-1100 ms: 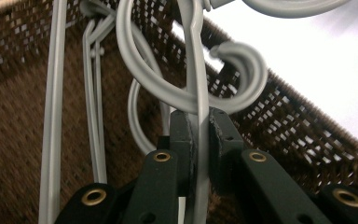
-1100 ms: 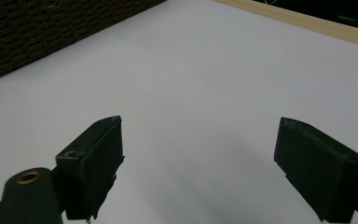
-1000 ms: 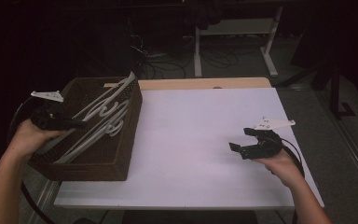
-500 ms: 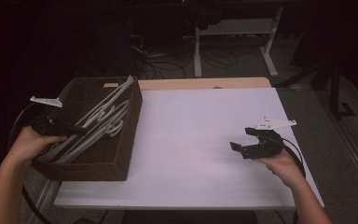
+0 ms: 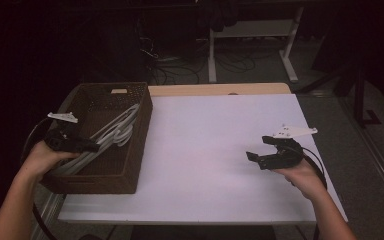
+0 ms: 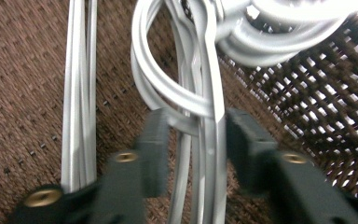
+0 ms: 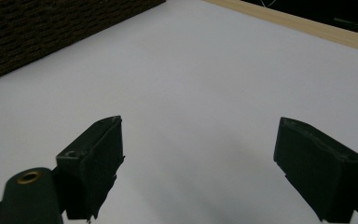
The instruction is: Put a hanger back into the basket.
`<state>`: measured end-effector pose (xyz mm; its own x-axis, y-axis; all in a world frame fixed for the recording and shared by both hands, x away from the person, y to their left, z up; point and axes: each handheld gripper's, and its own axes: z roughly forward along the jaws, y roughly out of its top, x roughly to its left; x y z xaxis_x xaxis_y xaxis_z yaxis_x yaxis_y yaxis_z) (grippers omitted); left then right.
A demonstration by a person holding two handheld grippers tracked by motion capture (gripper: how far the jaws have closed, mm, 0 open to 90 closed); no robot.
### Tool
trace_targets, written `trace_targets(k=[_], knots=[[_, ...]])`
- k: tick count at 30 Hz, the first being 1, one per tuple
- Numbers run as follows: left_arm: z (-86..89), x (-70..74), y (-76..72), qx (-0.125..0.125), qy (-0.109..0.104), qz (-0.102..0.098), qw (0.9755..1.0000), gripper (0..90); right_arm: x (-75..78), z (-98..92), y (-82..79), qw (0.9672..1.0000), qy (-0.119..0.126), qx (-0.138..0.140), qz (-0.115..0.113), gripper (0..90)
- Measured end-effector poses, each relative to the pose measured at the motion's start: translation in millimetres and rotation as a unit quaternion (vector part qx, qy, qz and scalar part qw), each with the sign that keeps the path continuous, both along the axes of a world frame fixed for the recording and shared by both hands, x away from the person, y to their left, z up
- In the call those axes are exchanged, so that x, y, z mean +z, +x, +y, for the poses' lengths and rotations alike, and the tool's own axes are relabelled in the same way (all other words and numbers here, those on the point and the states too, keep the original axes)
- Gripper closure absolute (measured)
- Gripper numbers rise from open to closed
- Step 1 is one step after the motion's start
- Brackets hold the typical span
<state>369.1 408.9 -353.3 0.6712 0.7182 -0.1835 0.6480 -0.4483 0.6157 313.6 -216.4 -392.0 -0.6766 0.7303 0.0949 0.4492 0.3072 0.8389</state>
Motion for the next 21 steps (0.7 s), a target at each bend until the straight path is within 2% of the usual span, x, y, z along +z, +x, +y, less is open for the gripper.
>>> trace_targets(k=[3, 7, 12, 16, 21], knots=[[0.3, 11.3, -4.7, 0.007, -0.035, -0.033, 0.9988, 40.8, 3.9, 0.4, -1.1, 1.0, 0.003, 0.002, -0.005, 14.6], [-11.0, 25.5, -10.7, 0.001, -0.081, -0.073, 0.9941, 30.1, 13.0, 3.5, -3.8, 0.9997, 0.012, 0.012, -0.016, 13.4], [-39.8, 36.9, -16.5, -0.015, -0.111, -0.118, 0.9867, 22.2, 25.3, 8.8, -5.9, 0.999, 0.018, 0.027, -0.032, 10.3], [-66.6, 40.1, -20.1, -0.035, -0.134, -0.14, 0.9804, 17.5, 32.9, 14.9, -6.6, 0.9984, 0.021, 0.039, -0.036, 6.1], [-100.2, 38.5, -28.7, -0.06, -0.138, -0.163, 0.9752, 11.4, 40.9, 20.9, -6.0, 0.9975, 0.025, 0.049, -0.044, 2.7]])
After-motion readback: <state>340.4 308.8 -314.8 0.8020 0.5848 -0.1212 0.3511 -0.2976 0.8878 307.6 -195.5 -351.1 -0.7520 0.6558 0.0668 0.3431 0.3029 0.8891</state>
